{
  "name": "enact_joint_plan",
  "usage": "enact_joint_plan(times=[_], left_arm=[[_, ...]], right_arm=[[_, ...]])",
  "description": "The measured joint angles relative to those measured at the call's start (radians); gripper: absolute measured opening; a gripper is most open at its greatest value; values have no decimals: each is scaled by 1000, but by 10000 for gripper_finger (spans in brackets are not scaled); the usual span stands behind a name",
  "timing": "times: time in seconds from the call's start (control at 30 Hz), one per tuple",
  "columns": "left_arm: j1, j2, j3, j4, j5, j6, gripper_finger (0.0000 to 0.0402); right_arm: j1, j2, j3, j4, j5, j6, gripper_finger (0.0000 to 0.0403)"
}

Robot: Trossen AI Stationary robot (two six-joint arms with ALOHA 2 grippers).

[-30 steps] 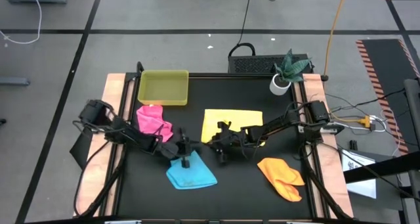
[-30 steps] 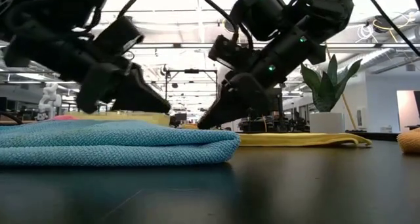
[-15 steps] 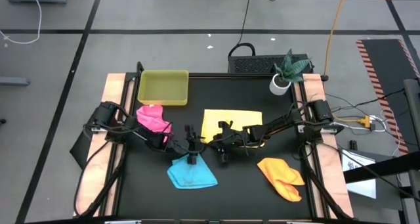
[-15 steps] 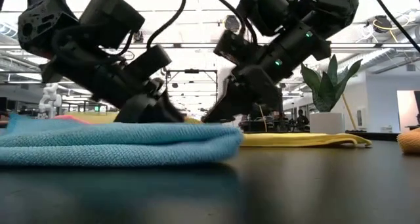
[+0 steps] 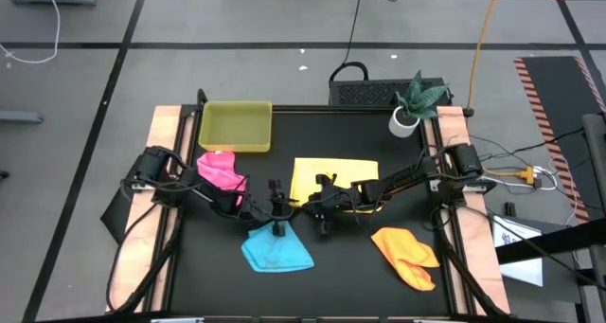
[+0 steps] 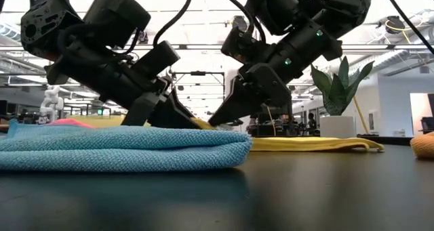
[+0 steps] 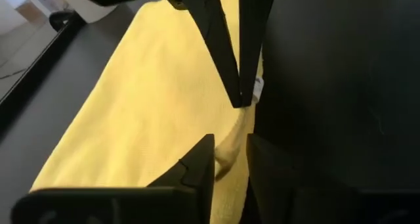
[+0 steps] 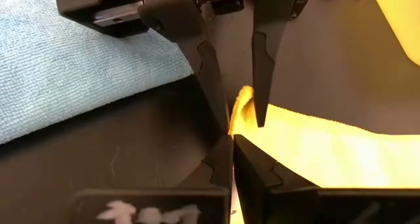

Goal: Fold microfiber towels
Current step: Fold the yellow microfiber cloth

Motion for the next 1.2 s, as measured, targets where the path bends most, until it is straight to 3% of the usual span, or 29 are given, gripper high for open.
enact_joint_plan(times=[0.23, 0.3, 0.5, 0.7, 0.8, 0.93, 1.2], left_arm=[[0, 0, 0, 7, 29, 1, 13], [0, 0, 0, 7, 27, -3, 8], [0, 0, 0, 6, -95, -26, 4], [-6, 0, 0, 26, -280, -30, 4], [-12, 0, 0, 67, -390, -28, 6], [-17, 0, 0, 94, -461, -7, 3], [-17, 0, 0, 90, -465, -6, 4]], right_arm=[[0, -1, 0, 6, 0, -3, 3], [0, -22, 0, -55, 15, -15, 11], [30, -206, 0, -446, 153, 78, 74], [126, -370, 0, -891, 185, 228, 143], [195, -392, -16, -1004, 188, 283, 160], [276, -390, -114, -949, 187, 318, 163], [337, -389, -313, -659, 275, 402, 147]])
